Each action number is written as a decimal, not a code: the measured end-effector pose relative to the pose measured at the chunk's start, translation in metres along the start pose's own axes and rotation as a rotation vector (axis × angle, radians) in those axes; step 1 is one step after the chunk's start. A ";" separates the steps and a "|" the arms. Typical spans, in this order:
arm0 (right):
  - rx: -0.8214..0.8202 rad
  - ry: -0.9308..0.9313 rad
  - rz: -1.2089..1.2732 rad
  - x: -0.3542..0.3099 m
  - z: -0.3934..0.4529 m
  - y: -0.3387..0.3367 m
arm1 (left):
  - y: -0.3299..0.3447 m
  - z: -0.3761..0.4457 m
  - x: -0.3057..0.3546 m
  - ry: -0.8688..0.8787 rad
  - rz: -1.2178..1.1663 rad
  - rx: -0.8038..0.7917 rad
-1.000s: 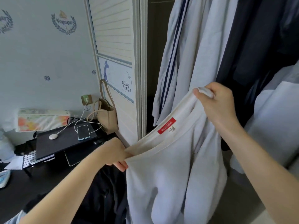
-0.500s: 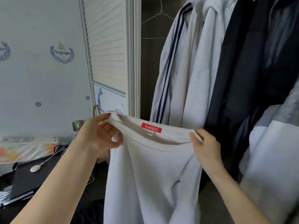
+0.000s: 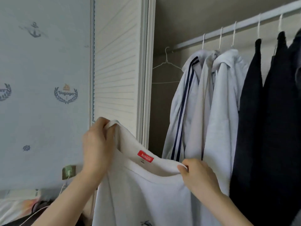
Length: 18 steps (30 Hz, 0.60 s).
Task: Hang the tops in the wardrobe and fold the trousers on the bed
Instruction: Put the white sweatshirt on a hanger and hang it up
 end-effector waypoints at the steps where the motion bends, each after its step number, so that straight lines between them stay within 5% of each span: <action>1: -0.008 -0.036 0.006 -0.014 0.010 -0.003 | 0.004 0.004 0.003 0.050 -0.036 0.024; 7: 0.246 -0.236 0.216 -0.104 0.106 -0.062 | 0.044 0.019 0.035 0.785 0.023 0.174; 11: 0.415 -0.266 0.199 -0.141 0.207 -0.082 | 0.074 0.025 0.019 0.986 0.053 0.180; 18: 0.212 0.361 0.736 -0.119 0.400 0.001 | 0.121 0.025 -0.013 1.089 -0.006 0.151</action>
Point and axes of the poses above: each hand's wrist, its own z-axis towards the middle knuckle, its own y-axis out of the palm, x = y × z, the point moved 8 cm from there along z, towards the middle knuckle, and after that the axes turned 15 degrees about x, right-handed, at the moved point
